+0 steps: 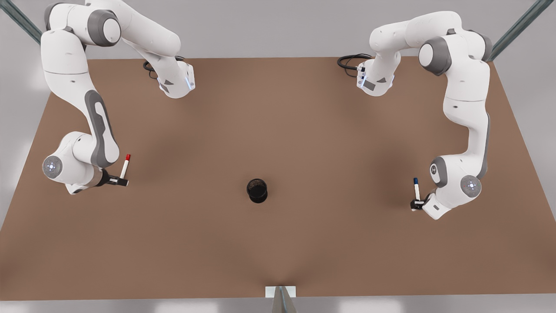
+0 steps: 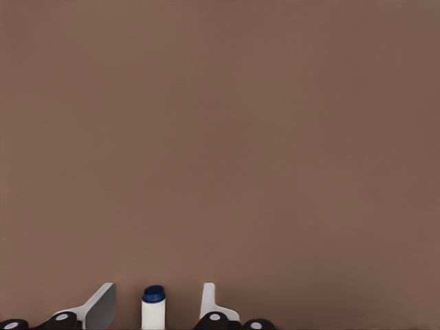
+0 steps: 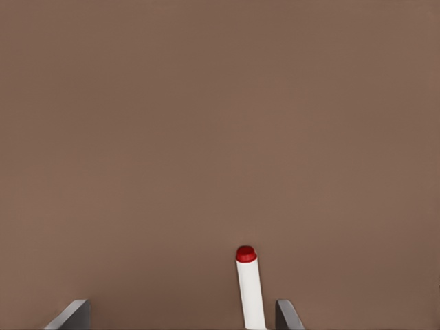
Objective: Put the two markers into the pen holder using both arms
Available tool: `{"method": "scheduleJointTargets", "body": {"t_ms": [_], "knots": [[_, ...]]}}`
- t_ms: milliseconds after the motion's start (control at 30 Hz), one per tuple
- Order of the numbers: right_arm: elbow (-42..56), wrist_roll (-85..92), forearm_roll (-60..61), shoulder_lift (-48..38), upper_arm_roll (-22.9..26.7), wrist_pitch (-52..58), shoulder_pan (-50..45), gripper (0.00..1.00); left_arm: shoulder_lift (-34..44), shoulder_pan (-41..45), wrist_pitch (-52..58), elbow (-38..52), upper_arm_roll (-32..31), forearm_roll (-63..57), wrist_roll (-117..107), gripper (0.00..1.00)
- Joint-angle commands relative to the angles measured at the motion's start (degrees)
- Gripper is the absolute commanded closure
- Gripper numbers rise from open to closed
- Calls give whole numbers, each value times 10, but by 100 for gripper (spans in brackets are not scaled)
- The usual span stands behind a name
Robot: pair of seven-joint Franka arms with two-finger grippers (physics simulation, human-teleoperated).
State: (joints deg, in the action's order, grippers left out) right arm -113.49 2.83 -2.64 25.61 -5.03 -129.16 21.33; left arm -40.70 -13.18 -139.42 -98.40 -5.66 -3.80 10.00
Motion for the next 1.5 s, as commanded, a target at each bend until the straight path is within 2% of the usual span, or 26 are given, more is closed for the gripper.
{"method": "scheduleJointTargets", "body": {"t_ms": [0,67,300,433,600,633,733,833,1033,1100,1200,1367,1467], "knots": [[-11,65,-15,-1,-1,-23,3,0,0,-1,-12,-7,-1,-1,38,30],[-16,73,-16,0,-1,-25,13,0,0,-1,-12,-14,1,-1,38,30],[-50,72,-53,-11,-3,-24,11,0,3,-1,-11,-19,-1,-1,42,51],[-46,72,-53,10,-2,-44,17,0,4,-1,-10,-21,-1,-1,39,56],[-48,72,-57,21,-2,-71,21,0,4,-1,-11,-21,-1,-1,39,68],[-48,73,-60,26,-2,-74,21,6,4,-1,-11,-21,-1,0,39,69],[-49,72,-69,30,-2,-82,20,35,3,-1,-11,-21,-1,0,37,74],[-48,72,-69,32,-2,-83,21,40,3,-1,-12,-21,-1,1,37,74],[-49,75,-69,36,-2,-83,29,40,1,-1,-13,-21,-1,2,36,74],[-49,75,-69,37,-2,-82,29,41,2,-1,-12,-21,-1,2,35,79],[-51,79,-69,37,-2,-79,29,46,19,6,-5,-19,-1,3,31,79],[-53,79,-69,37,-2,-79,29,55,51,73,127,52,-15,5,-31,79],[-55,78,-69,37,-2,-79,29,55,69,111,172,76,-15,5,-57,79]]}}
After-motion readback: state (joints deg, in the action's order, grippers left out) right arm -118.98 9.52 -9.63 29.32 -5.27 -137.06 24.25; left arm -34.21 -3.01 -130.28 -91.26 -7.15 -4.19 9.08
